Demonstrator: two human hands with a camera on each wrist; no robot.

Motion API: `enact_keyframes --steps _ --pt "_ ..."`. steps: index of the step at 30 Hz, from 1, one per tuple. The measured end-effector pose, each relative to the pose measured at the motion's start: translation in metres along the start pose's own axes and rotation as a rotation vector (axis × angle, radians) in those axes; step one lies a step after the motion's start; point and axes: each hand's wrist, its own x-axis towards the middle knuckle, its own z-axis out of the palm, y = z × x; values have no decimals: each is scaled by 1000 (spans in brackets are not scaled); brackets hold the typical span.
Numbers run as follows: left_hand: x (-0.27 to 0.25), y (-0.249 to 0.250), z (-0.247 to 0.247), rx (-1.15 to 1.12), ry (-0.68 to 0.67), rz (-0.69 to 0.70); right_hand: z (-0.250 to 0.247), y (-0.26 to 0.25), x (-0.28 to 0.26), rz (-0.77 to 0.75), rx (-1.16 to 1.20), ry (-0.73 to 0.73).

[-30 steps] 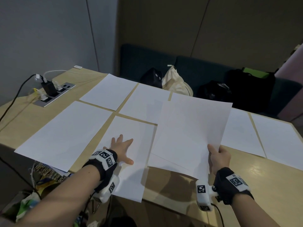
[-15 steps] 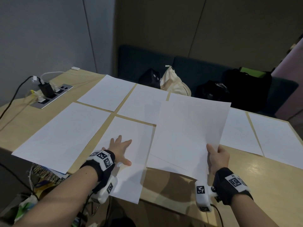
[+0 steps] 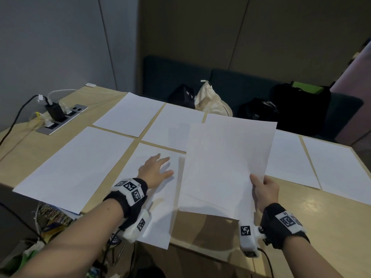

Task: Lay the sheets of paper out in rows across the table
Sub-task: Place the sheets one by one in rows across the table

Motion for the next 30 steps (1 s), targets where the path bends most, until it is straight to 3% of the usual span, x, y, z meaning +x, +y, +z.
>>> enact_keyframes --steps 4,9,17,20,25,30 --pt "7 49 5 -369 -32 3 -9 0 4 32 12 -77" --pt "11 86 18 -700 79 -47 -37 -2 11 19 -3 -51" --pt "15 114 42 -853 1 -117 -92 -3 36 33 52 14" --pt "18 117 57 -778 -39 -172 -108 -4 44 24 42 63" --pt "9 94 84 -303 -34 -137 -132 -3 55 15 39 147" --pt "-1 79 95 -196 -45 -117 -145 -1 60 5 68 174"
